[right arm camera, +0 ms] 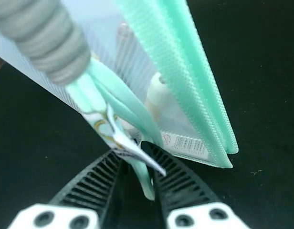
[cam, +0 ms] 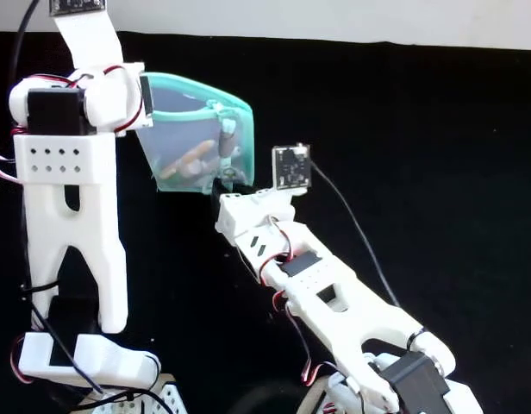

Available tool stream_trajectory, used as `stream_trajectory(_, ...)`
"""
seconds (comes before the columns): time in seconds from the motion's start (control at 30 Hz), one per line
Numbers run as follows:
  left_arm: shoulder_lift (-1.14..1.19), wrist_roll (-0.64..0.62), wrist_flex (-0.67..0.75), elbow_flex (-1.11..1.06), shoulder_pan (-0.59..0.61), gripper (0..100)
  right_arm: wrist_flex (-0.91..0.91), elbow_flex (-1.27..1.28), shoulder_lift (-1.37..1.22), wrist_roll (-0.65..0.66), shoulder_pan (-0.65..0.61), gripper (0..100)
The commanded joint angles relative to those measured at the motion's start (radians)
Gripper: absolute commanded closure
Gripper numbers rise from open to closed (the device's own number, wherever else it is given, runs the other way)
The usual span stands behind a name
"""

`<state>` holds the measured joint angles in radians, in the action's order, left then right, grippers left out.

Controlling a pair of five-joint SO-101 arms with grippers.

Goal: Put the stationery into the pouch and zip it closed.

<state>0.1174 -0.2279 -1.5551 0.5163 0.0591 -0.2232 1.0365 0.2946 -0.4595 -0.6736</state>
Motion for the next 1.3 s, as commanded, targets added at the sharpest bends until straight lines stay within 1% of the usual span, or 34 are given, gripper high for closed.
stream_trajectory(0.0, 0.012, 0.002, 0.002, -0.041, 0.005, 99, -0.013, -0.031, 0.005, 0.021, 0.005, 99.1)
stream_trajectory(0.27, 0.012, 0.002, 0.002, -0.041, 0.005, 99, -0.010, 0.019, 0.033, 0.021, 0.070, 99.1)
stream_trajectory(0.33, 0.012, 0.002, 0.002, -0.041, 0.005, 99, -0.008, 0.079, 0.093, 0.029, 0.079, 99.1)
stream_trajectory(0.43, 0.012, 0.002, 0.002, -0.041, 0.005, 99, -0.008, 0.189, 0.219, 0.098, 0.081, 99.1)
stream_trajectory(0.53, 0.012, 0.002, 0.002, -0.041, 0.005, 99, 0.013, 0.277, 0.311, 0.135, 0.081, 99.1)
stream_trajectory(0.63, 0.012, 0.002, 0.002, -0.041, 0.005, 99, 0.166, 0.306, 0.395, 0.137, 0.082, 99.1)
stream_trajectory(0.77, 0.012, 0.002, 0.002, -0.041, 0.005, 99, 0.397, 0.274, 0.538, 0.124, 0.082, 99.1)
stream_trajectory(0.87, 0.012, 0.002, 0.002, -0.041, 0.005, 99, 0.616, 0.163, 0.615, 0.049, 0.084, 99.1)
stream_trajectory(0.97, 0.012, 0.002, 0.002, -0.041, 0.005, 99, 0.848, -0.005, 0.625, -0.020, 0.082, 99.1)
stream_trajectory(1.03, 0.012, 0.002, 0.002, -0.041, 0.005, 99, 0.966, -0.113, 0.630, -0.060, 0.082, 99.1)
stream_trajectory(1.1, 0.012, 0.002, 0.002, -0.041, 0.005, 99, 1.046, -0.206, 0.630, -0.084, 0.082, 99.1)
stream_trajectory(1.27, 0.012, 0.002, 0.002, -0.041, 0.005, 99, 1.136, -0.392, 0.622, -0.092, 0.081, 99.1)
